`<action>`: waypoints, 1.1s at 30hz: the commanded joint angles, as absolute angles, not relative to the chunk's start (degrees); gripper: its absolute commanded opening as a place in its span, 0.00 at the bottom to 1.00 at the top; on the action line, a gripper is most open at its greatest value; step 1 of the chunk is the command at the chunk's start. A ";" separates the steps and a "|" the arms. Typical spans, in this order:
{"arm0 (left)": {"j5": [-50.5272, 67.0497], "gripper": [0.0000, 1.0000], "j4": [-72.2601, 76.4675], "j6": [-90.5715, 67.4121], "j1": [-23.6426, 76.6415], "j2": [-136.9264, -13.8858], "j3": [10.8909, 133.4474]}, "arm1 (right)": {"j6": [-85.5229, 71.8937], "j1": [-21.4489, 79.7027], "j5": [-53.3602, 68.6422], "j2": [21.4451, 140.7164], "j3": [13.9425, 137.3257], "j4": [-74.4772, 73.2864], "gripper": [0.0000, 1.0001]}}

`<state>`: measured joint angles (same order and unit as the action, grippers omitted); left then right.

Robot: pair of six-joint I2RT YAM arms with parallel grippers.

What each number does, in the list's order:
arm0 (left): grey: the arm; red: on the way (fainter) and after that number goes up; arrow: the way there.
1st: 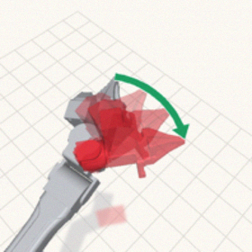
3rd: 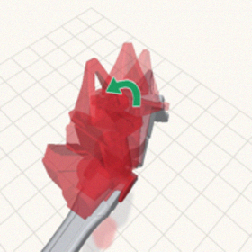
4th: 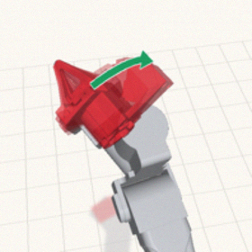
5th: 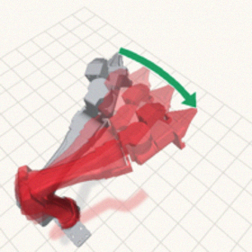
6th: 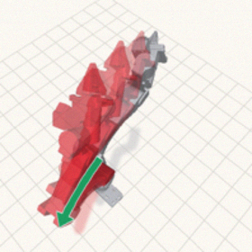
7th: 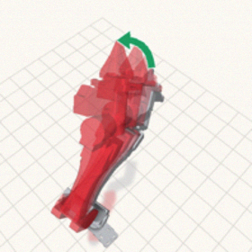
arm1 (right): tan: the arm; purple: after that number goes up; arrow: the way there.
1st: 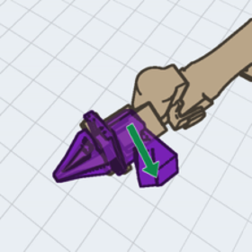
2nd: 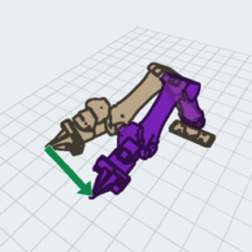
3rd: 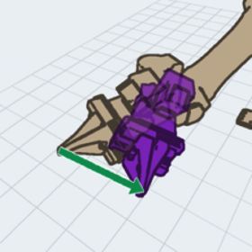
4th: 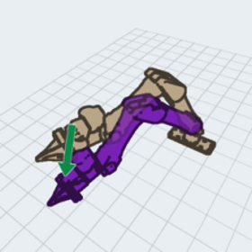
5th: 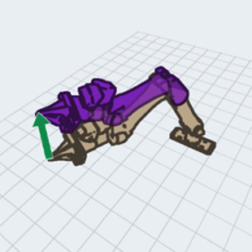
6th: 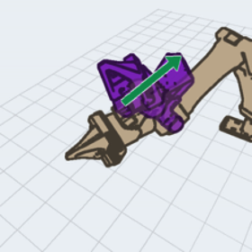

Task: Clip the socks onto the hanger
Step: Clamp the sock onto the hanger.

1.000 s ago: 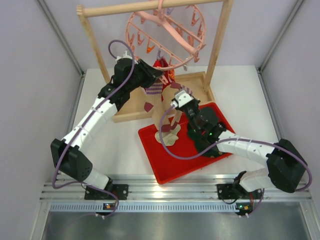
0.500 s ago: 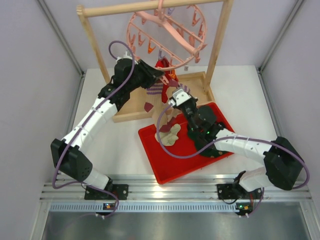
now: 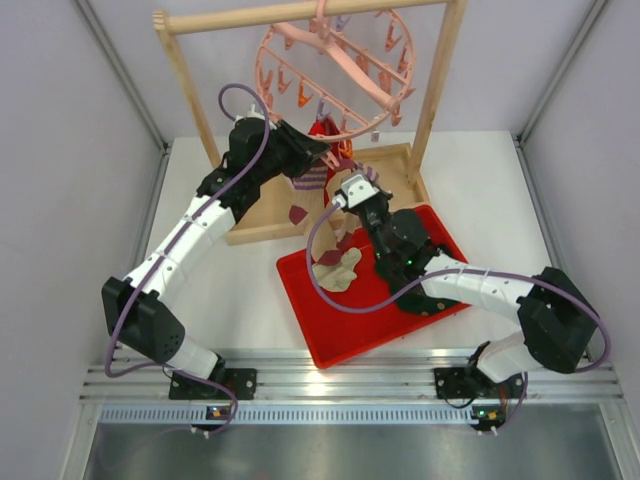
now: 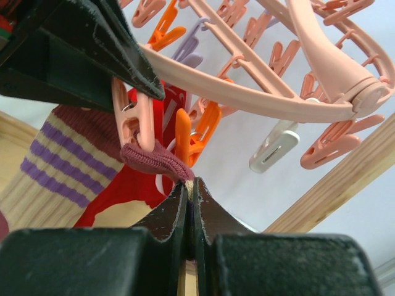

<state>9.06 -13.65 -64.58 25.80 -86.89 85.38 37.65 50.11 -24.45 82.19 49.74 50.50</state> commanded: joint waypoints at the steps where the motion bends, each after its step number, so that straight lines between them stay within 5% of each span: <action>1: 8.26 0.00 -20.21 -67.85 25.49 -88.07 83.67 | 39.46 51.42 -27.42 82.70 52.65 57.21 0.00; 33: 10.37 0.00 -17.05 -81.47 25.40 -86.84 77.70 | 38.32 52.73 -32.61 80.33 47.90 61.43 0.00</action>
<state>10.37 -8.36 -76.07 25.80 -85.97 80.47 39.20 51.62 -31.68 81.89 47.24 56.36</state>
